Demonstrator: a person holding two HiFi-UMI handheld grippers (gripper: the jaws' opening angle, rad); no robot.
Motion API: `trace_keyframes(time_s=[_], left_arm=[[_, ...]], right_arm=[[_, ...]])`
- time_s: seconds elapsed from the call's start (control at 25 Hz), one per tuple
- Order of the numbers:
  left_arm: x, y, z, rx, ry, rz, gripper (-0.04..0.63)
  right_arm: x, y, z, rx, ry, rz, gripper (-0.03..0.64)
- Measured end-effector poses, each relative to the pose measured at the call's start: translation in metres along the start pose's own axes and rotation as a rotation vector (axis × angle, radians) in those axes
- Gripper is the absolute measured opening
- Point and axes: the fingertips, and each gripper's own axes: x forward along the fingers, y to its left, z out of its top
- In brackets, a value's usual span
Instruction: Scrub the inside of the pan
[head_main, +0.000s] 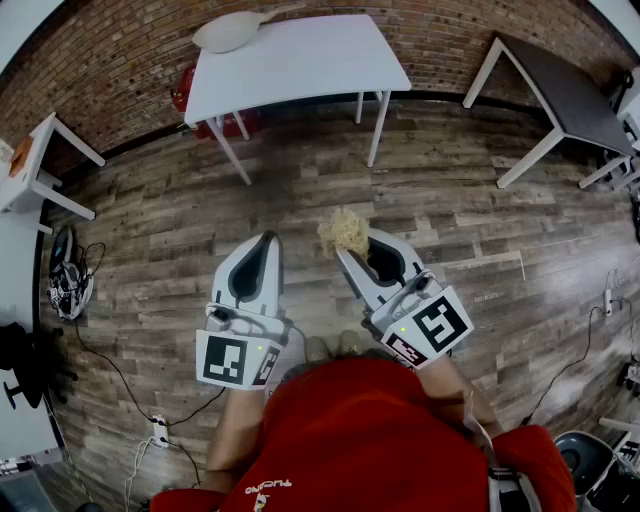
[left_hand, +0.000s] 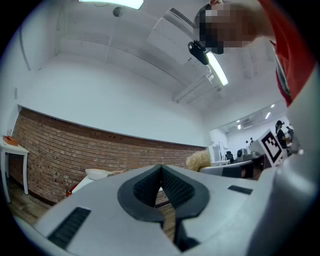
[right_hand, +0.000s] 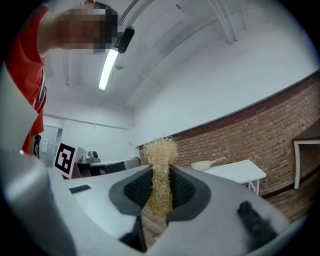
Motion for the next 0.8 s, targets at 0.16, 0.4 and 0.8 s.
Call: trace_keyframes(time_s=[0.16, 0.4, 0.8], left_arm=[[0.004, -0.005, 0.0, 0.006, -0.001, 0.0, 0.014], [0.011, -0.014, 0.0, 0.024, 0.002, 0.007, 0.014], [0.042, -0.014, 0.005, 0.04, -0.012, 0.049, 0.014]], right_arm=[[-0.003, -0.004, 0.0, -0.003, -0.001, 0.007, 0.086], [-0.009, -0.015, 0.002, -0.002, -0.011, 0.017, 0.086], [-0.012, -0.056, 0.015, 0.04, -0.056, 0.03, 0.086]])
